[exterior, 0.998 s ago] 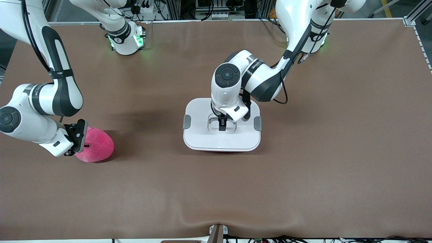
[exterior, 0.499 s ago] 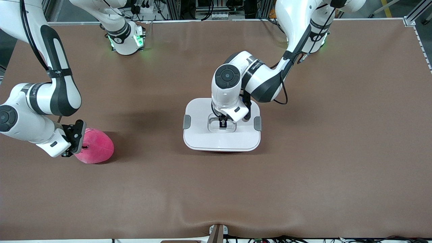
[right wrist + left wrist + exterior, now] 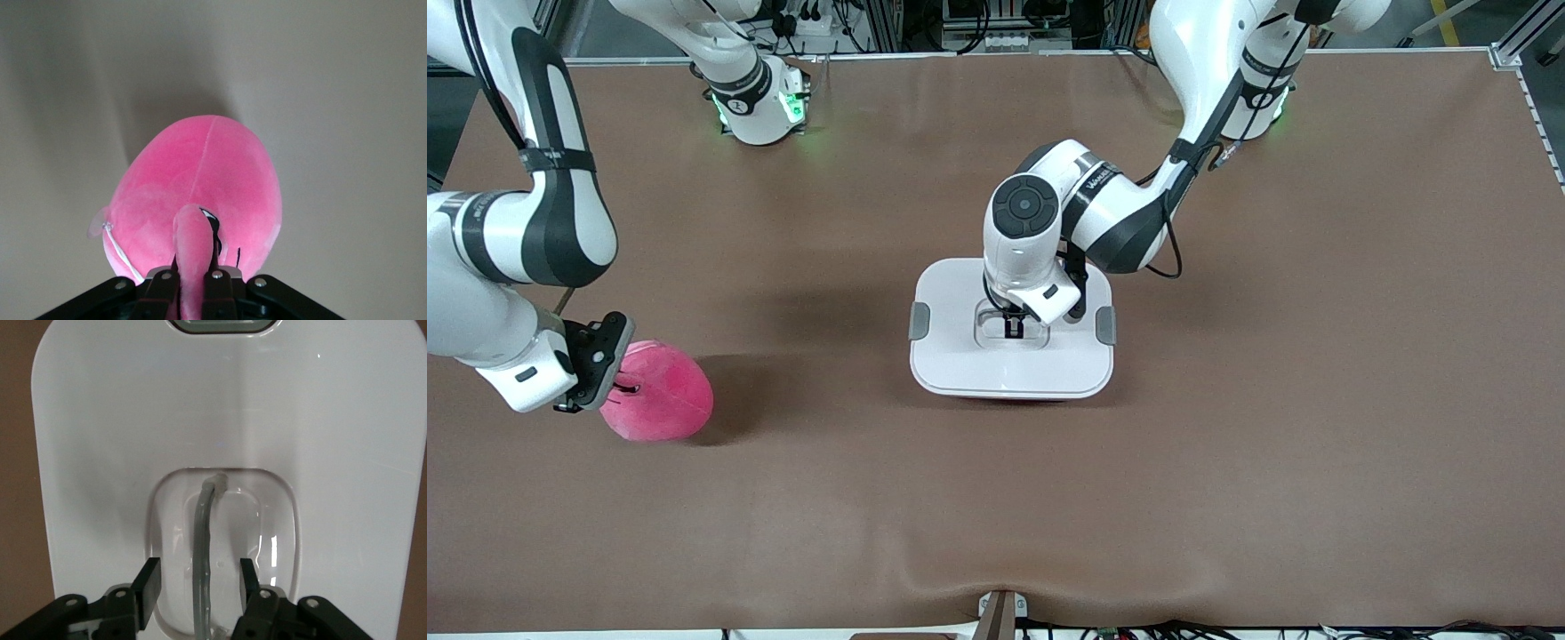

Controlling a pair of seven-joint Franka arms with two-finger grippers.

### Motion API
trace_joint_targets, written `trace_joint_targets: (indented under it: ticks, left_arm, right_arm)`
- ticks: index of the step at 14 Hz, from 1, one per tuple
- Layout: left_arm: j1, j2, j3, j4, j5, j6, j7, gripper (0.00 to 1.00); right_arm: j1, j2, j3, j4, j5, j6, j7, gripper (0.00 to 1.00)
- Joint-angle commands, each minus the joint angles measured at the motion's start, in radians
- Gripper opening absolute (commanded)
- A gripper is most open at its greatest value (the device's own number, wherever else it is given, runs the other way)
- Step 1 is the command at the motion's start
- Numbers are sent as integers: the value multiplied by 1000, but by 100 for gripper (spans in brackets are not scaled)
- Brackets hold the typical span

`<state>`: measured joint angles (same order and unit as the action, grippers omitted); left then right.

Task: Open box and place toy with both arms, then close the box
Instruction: 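Grip the lid handle with the left gripper while the right gripper lifts the toy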

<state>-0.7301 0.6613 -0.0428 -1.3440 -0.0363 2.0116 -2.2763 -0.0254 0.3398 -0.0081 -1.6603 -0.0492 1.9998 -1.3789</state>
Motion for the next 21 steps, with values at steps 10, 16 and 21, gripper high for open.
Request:
trace_joint_targets:
  ticks: [10, 16, 21]
  left_arm:
    - [0, -12, 4, 3, 16, 7, -8, 34]
    - [0, -12, 4, 2, 15, 9, -8, 23]
    - [0, -12, 4, 2, 13, 7, -9, 17]
  right_arm:
    - [67, -87, 7, 54, -6, -184, 337, 0]
    - [67, -102, 7, 53, -6, -202, 362, 0]
    - [67, -107, 8, 54, -6, -210, 362, 0]
